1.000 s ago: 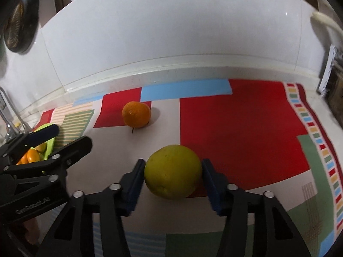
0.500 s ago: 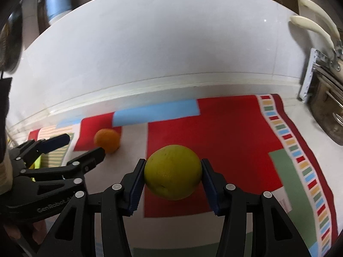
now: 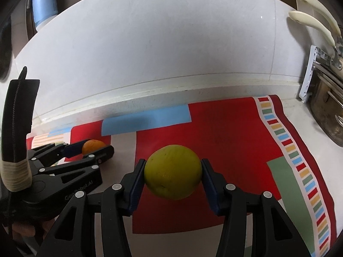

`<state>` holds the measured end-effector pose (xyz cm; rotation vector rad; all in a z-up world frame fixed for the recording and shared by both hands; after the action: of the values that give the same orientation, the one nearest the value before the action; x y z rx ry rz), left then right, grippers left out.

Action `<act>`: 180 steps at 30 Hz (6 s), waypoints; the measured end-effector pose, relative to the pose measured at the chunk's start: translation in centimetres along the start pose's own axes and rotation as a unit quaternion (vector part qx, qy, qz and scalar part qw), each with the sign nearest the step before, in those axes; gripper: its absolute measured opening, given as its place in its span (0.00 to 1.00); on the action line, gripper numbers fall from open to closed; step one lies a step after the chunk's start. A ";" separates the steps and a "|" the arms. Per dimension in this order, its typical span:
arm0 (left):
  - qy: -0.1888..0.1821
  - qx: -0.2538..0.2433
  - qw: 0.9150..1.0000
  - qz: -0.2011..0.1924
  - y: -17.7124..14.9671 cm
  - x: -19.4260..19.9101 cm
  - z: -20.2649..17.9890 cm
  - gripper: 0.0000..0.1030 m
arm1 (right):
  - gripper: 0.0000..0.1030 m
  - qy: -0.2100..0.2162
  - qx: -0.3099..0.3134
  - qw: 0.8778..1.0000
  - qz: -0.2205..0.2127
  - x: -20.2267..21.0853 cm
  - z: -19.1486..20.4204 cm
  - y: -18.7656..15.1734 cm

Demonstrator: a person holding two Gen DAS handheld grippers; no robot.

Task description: Organize fruits

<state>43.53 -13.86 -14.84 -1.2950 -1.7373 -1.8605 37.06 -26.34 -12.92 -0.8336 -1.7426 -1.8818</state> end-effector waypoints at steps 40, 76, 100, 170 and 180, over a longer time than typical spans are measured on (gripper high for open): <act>0.033 0.053 0.994 -0.090 -9.0 21.3 2.3 0.40 | 0.50 0.082 0.069 0.993 -0.050 16.0 7.3 -4.3; 0.103 0.069 0.986 -0.108 -14.8 29.4 18.0 0.40 | 0.50 0.151 0.109 0.981 -0.057 17.9 25.0 -6.2; 0.057 0.073 0.994 -0.053 -13.7 21.4 24.3 0.41 | 0.50 0.166 0.147 0.975 0.002 10.1 30.7 -5.9; 0.153 0.047 0.966 -0.201 -27.4 45.0 1.2 1.00 | 0.90 0.063 0.071 0.984 -0.150 37.5 11.4 -17.0; 0.159 0.045 0.966 -0.200 -29.3 46.4 -1.0 1.00 | 0.90 0.059 0.072 0.983 -0.157 39.9 9.7 -18.8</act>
<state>-3.89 8.69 1.10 -0.5939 -1.9766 -2.0266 -3.26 -11.52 1.17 -0.4011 -1.9994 -1.9217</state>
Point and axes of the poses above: each gripper's, at about its wrist camera, not at the fingertips, and x roughly against the way its jaws point, z to its left, y to its top, the point moved 3 cm from there along -x, roughly the way its jaws point, and after that the axes turned 8 degrees about -y, right-handed, at the moved point
